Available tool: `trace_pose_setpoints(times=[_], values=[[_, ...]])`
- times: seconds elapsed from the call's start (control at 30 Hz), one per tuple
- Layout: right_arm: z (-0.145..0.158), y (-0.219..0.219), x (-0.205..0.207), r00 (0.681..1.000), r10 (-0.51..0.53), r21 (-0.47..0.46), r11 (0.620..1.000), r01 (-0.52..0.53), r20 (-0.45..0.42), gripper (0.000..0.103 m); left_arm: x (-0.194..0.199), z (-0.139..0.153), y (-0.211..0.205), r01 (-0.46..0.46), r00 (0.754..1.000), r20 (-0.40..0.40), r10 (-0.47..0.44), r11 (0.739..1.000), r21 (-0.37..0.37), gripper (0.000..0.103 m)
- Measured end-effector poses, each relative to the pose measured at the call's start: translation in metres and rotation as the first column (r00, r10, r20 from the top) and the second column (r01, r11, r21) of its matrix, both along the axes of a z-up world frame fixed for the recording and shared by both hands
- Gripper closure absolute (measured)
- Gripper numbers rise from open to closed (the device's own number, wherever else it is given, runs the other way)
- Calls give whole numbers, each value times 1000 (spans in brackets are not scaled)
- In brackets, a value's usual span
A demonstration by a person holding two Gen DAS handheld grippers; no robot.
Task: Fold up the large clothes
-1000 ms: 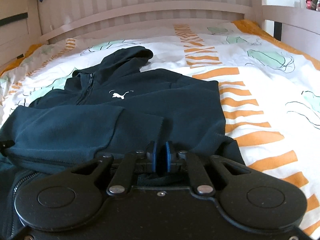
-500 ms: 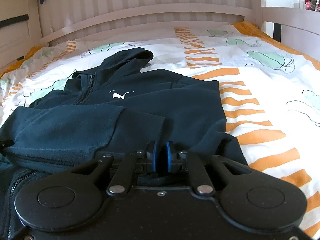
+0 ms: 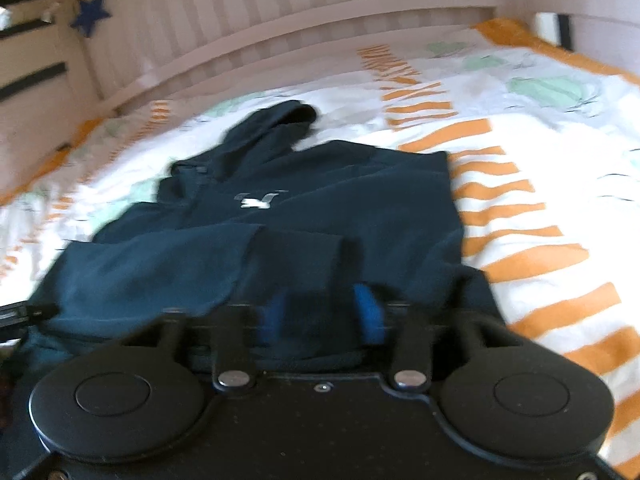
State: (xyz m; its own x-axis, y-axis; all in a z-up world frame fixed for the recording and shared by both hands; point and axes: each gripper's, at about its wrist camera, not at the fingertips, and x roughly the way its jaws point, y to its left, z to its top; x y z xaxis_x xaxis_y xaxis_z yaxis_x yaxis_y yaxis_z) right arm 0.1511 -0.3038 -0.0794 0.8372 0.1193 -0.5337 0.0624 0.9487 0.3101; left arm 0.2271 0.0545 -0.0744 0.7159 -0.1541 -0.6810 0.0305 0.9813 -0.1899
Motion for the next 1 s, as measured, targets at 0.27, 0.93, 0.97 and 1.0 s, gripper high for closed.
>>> trace_pose_setpoints(times=[0.27, 0.93, 0.97, 1.0], values=[[33, 9, 8, 997, 69, -69, 995, -67, 22, 1, 20, 49, -16, 89, 993, 74, -90, 996, 9, 0], [52, -27, 210, 997, 59, -245, 968, -43, 57, 1, 214, 32, -146, 331, 923, 86, -374, 889, 318, 0], [48, -29, 218, 997, 56, -256, 966, -41, 50, 1, 217, 26, -151, 342, 917, 82, -391, 873, 347, 0], [46, -29, 224, 998, 53, -263, 964, -40, 44, 1, 220, 21, -157, 357, 908, 77, -411, 857, 372, 0]])
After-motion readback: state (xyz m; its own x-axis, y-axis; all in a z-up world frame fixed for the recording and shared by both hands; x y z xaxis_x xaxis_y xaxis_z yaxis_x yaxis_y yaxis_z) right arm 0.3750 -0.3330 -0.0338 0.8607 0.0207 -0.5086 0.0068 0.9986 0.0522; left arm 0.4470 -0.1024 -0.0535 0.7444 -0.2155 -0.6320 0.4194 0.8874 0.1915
